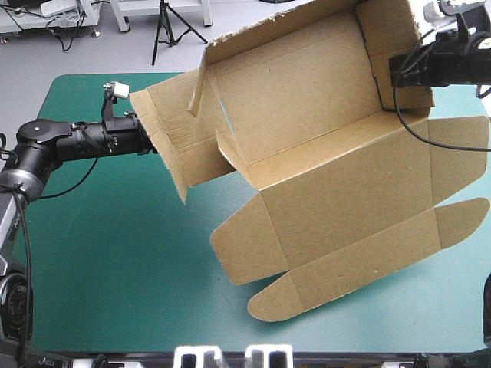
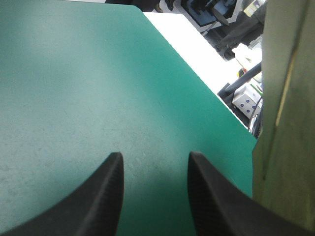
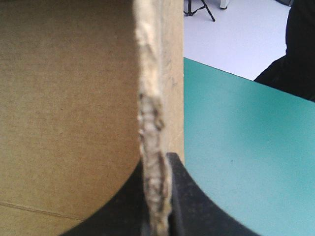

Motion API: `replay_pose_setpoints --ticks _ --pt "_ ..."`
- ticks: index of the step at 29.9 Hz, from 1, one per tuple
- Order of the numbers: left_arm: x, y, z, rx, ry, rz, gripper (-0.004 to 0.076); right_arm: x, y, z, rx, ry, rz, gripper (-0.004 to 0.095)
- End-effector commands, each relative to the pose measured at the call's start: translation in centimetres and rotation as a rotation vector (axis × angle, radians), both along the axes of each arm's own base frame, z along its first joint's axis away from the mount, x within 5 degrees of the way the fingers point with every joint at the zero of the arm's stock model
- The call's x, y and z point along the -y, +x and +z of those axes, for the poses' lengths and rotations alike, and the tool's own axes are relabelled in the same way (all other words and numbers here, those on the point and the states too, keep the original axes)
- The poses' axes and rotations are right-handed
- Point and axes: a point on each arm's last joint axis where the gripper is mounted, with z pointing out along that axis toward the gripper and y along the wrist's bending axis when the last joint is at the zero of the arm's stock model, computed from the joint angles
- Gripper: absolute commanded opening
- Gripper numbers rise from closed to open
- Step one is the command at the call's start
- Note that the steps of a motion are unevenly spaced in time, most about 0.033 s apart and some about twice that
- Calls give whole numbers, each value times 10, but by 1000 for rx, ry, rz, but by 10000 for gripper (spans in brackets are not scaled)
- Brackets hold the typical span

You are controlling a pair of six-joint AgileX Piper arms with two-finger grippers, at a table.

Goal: Fold the box

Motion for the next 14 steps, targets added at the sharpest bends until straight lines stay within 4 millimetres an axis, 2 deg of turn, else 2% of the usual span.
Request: replay_pose_setpoints --ticks 1,6,11,14 --pt "12 -21 33 78 -101 -110 307 -4 -9 11 11 46 15 -18" --pt "22 -31 45 99 -128 -132 319 -11 6 -4 -45 -4 6 -17" --pt "34 -40 55 106 -182 -167 412 -33 20 -16 -76 -42 6 -17" --pt "41 -44 56 98 -186 -193 417 -48 26 -19 -62 -31 24 -17"
